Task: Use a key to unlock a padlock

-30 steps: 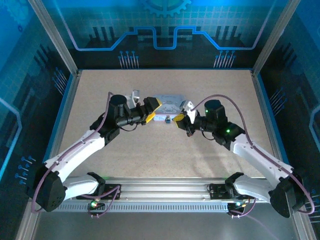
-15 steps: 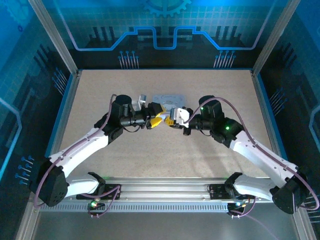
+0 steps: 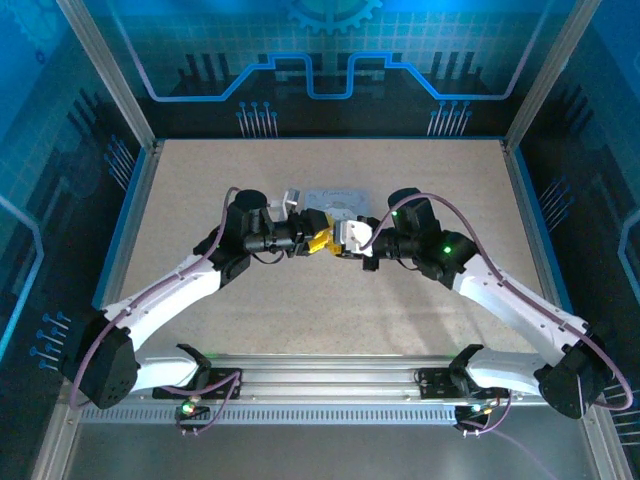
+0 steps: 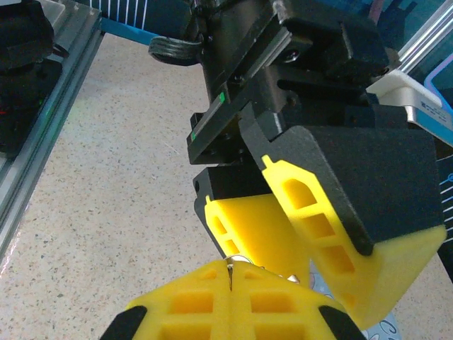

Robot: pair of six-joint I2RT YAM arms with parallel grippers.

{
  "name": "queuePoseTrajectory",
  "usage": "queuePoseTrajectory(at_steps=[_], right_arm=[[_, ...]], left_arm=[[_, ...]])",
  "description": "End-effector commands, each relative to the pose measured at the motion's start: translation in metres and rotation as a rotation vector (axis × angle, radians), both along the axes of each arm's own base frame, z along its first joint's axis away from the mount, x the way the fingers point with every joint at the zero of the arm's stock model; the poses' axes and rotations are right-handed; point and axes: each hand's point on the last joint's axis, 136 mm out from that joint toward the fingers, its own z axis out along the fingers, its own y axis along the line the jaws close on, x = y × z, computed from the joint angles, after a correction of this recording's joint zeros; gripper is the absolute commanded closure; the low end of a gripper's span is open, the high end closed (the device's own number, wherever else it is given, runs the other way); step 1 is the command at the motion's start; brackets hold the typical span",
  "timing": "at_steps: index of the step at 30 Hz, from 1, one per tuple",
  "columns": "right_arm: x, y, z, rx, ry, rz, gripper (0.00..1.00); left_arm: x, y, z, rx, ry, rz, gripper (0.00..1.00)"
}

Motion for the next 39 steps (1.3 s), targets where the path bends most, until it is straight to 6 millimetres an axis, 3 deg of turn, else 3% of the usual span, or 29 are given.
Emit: queuePoseTrajectory(at_steps=[1,12,20,24,31,36,39], right_arm=[[-0.004,0.007,0.01,0.013,-0.02,0.032,1.0],[0.003,0.007,0.014,0.028,-0.05,0.005,1.0],[0.003,0.005,0.016,0.039,-0.041,-0.006,1.0],[-0.004,0.0,0.013,0.033,-0.002,-0.01,0.99],[-0.018,-0.012,0.006,0.059,0.086,-0.056,0.79],[-0.017,-0.019,0.008,0.126,0.181,-0.144,0.76],[-0.008,-0.024,0.02,0.227,0.273,-0.23,0.75]], left_arm=[[-0.005,-0.009,0.016,-0.038,-0.025,-0.047,0.6],[-0.008,-0.012,0.013,-0.038,-0.017,-0.072,0.77],[-0.006,-0.01,0.01,-0.016,-0.04,-0.062,1.0],[0.004,-0.005,0.01,0.024,-0.115,-0.012,1.0],[0.034,0.014,0.039,0.13,-0.444,0.152,1.0],[0.039,0.019,0.071,0.194,-0.699,0.198,1.0],[0.037,0.013,0.092,0.193,-0.818,0.194,1.0]])
